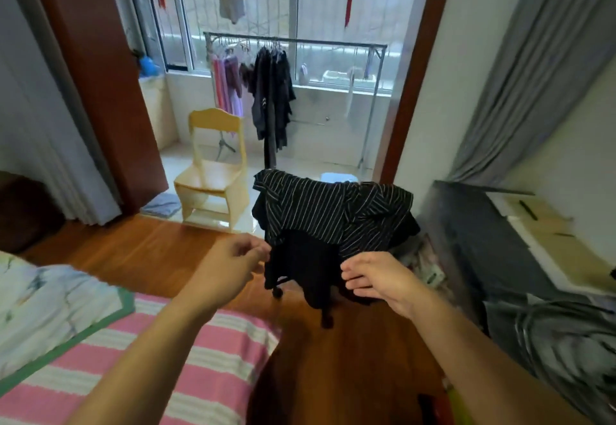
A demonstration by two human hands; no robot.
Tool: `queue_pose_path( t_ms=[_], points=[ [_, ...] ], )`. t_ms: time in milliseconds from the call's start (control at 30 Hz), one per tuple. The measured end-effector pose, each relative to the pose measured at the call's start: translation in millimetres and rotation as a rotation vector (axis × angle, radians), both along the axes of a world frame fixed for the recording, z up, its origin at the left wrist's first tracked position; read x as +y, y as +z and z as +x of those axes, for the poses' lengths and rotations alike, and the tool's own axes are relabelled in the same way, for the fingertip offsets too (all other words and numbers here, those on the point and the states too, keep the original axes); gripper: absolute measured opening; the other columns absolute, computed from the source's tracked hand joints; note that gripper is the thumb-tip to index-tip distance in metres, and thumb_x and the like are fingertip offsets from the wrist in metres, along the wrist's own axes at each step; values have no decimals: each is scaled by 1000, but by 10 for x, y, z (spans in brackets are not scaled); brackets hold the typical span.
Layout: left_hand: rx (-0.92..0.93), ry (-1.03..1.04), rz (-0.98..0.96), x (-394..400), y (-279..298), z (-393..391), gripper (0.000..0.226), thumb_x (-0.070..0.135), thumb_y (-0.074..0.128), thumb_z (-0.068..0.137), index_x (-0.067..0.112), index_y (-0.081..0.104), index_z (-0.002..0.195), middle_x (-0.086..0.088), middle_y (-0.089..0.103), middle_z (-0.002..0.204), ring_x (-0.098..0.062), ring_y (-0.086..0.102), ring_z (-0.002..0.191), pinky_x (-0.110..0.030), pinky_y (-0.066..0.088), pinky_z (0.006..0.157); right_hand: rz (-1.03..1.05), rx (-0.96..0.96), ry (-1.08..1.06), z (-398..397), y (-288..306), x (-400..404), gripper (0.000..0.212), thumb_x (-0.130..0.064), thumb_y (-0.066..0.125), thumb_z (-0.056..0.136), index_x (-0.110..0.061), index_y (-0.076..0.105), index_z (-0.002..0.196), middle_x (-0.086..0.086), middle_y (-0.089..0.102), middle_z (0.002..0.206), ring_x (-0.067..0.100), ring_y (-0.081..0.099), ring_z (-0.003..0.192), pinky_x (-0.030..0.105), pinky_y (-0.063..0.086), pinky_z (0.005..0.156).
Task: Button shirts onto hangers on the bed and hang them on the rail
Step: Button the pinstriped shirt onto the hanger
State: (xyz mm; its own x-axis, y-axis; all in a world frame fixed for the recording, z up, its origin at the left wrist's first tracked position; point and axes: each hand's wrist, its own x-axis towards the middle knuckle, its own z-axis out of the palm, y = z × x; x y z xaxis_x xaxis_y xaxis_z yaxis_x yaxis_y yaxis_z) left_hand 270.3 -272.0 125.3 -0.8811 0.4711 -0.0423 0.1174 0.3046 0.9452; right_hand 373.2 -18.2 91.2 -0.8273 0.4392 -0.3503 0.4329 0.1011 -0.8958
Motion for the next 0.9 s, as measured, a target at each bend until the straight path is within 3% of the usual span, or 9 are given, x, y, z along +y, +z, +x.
queue_pose_path(
  t_ms=[133,300,500,567,633,667,733,833,900],
  points=[
    [-154,-40,-26,720,-306,-392,15,15,60,101,15,69,90,-9,73,93,-20,68,83,-31,50,74,-24,-11,-108,-330,-53,783,20,-10,54,100,-9,74,103,11,76,100,23,73,91,31,61,81],
    [-234,-37,-49,1359,-712,-1135,13,15,57,103,11,69,105,-14,72,101,-21,67,84,-31,51,74,-44,-40,-154,-892,-385,1422,17,-11,57,100,-10,74,103,10,77,99,23,74,88,29,60,77],
    [-339,269,24,1910,-1331,-2013,17,14,50,105,6,64,110,-23,66,110,-25,61,82,-33,47,68,-83,-124,-263,-1443,-603,2064,16,-3,57,99,-2,72,102,13,72,92,21,67,74,30,59,74],
    [-392,240,-1,2160,-1422,-2200,17,15,51,105,4,64,110,-22,66,108,-22,60,78,-32,48,67,-59,-159,-299,-1588,-654,2352,18,-1,56,99,-6,73,94,11,71,89,20,66,71,38,57,83],
    [-417,91,-36,2411,-1410,-2352,15,15,54,104,7,67,106,-15,69,101,-20,63,77,-31,50,67,-48,-161,-323,-1771,-710,2588,24,-3,55,100,-12,73,87,11,69,88,17,63,67,35,57,72],
    [-419,0,-48,2534,-1371,-2425,14,14,55,104,7,67,104,-12,69,96,-19,64,76,-29,50,66,-4,-160,-342,-1884,-740,2681,21,-7,56,99,-15,73,88,11,68,90,16,63,70,32,56,68],
    [-407,-112,-84,2721,-1302,-2562,12,13,57,103,7,68,103,-8,67,90,-16,63,74,-24,50,63,176,-155,-358,-2177,-792,2817,12,-20,61,98,-19,67,108,7,68,100,19,65,85,37,56,80],
    [-401,-103,-102,2824,-1290,-2684,12,13,58,102,8,69,104,-6,70,90,-16,65,73,-28,51,67,379,-155,-278,-2663,-919,2911,51,-40,68,92,-17,53,135,2,62,120,23,63,108,41,52,96],
    [-443,-51,-83,2852,-1304,-2673,12,12,59,102,8,70,104,-8,72,92,-19,66,74,-34,51,73,434,-160,-232,-2893,-991,2939,57,-45,69,91,-18,50,137,1,63,121,24,62,111,40,52,94]
  ],
)
